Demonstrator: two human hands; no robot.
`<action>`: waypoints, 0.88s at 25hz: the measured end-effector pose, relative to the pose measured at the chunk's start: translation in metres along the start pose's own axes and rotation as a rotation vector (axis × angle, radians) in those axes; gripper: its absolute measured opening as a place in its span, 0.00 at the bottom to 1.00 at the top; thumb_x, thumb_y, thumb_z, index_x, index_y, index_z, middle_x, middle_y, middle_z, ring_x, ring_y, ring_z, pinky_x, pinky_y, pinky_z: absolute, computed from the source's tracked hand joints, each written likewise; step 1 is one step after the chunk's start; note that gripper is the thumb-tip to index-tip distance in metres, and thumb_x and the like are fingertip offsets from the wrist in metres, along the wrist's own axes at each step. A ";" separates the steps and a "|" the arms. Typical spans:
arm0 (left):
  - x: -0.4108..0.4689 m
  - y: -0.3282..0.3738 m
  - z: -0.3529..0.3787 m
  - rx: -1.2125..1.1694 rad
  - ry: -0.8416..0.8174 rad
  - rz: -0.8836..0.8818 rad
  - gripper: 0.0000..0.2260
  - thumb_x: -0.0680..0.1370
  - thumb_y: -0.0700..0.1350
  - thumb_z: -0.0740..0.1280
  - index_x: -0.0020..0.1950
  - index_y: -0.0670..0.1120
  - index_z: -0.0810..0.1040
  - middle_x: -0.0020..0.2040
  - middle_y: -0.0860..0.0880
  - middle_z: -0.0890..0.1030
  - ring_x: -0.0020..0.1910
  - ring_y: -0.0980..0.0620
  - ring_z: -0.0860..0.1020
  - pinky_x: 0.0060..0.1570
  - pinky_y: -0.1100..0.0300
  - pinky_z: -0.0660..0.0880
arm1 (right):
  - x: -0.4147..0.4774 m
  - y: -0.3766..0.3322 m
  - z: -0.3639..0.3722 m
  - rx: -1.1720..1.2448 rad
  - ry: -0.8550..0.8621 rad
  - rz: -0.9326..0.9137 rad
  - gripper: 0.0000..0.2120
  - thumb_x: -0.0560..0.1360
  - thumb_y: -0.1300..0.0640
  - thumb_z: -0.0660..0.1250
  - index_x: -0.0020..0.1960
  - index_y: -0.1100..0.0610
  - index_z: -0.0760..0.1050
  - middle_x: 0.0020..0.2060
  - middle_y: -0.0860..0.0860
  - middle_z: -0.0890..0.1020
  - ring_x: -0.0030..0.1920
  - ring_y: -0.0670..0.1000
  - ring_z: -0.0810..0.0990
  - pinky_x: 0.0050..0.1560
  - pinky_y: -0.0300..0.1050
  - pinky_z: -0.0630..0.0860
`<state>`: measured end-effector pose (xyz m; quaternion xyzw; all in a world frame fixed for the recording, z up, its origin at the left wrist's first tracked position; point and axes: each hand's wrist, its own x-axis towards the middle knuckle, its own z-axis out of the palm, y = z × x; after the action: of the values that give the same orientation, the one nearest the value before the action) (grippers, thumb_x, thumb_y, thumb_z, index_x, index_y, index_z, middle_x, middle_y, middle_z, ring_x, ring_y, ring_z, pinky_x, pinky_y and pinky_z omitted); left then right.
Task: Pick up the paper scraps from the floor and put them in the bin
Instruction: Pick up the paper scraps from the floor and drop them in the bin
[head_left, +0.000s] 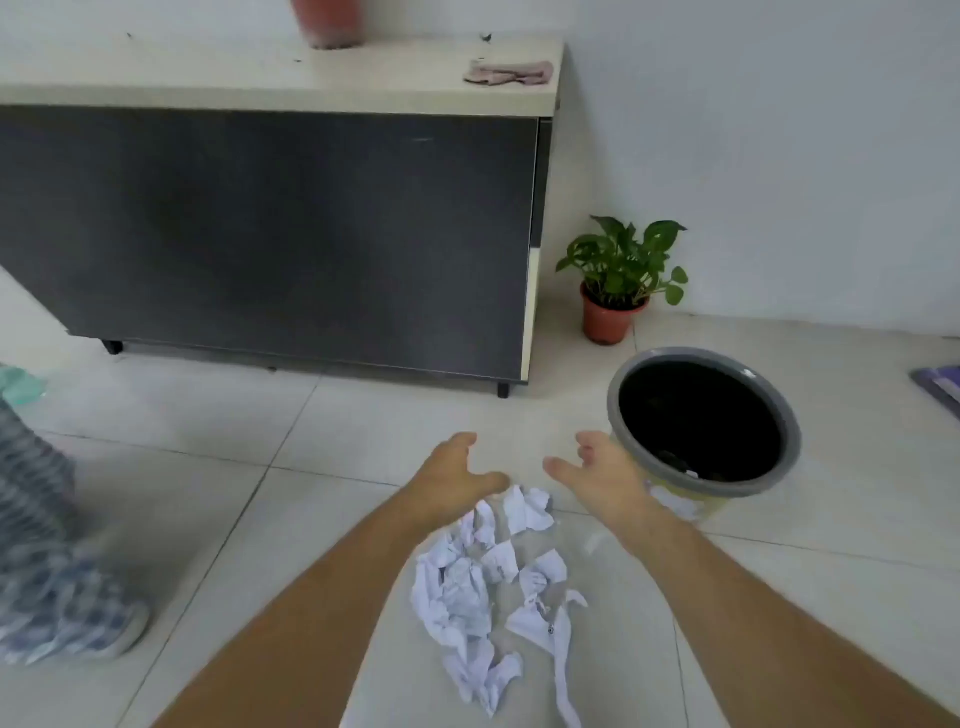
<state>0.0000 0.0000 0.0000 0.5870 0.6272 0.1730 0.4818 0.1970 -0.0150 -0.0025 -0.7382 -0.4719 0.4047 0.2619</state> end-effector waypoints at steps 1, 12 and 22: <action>0.000 -0.014 0.011 0.039 -0.010 -0.017 0.37 0.71 0.52 0.72 0.76 0.49 0.60 0.74 0.46 0.65 0.64 0.50 0.70 0.54 0.59 0.67 | -0.002 0.015 0.011 -0.037 -0.019 0.023 0.35 0.72 0.47 0.71 0.74 0.57 0.64 0.70 0.56 0.72 0.68 0.55 0.73 0.62 0.45 0.69; 0.051 -0.163 0.134 0.382 -0.075 0.009 0.43 0.61 0.63 0.72 0.73 0.53 0.63 0.73 0.47 0.67 0.72 0.44 0.64 0.69 0.45 0.64 | 0.025 0.164 0.113 -0.302 -0.144 0.131 0.37 0.69 0.50 0.73 0.74 0.54 0.63 0.71 0.52 0.68 0.70 0.53 0.70 0.69 0.50 0.69; 0.072 -0.209 0.166 0.764 -0.172 -0.088 0.31 0.72 0.54 0.68 0.69 0.68 0.55 0.80 0.50 0.43 0.76 0.40 0.50 0.66 0.35 0.63 | 0.036 0.193 0.144 -0.690 -0.341 0.172 0.49 0.69 0.48 0.74 0.77 0.38 0.44 0.79 0.52 0.42 0.77 0.56 0.52 0.68 0.54 0.68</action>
<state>0.0258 -0.0459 -0.2716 0.7088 0.6285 -0.1435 0.2864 0.1775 -0.0623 -0.2408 -0.7421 -0.5533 0.3593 -0.1187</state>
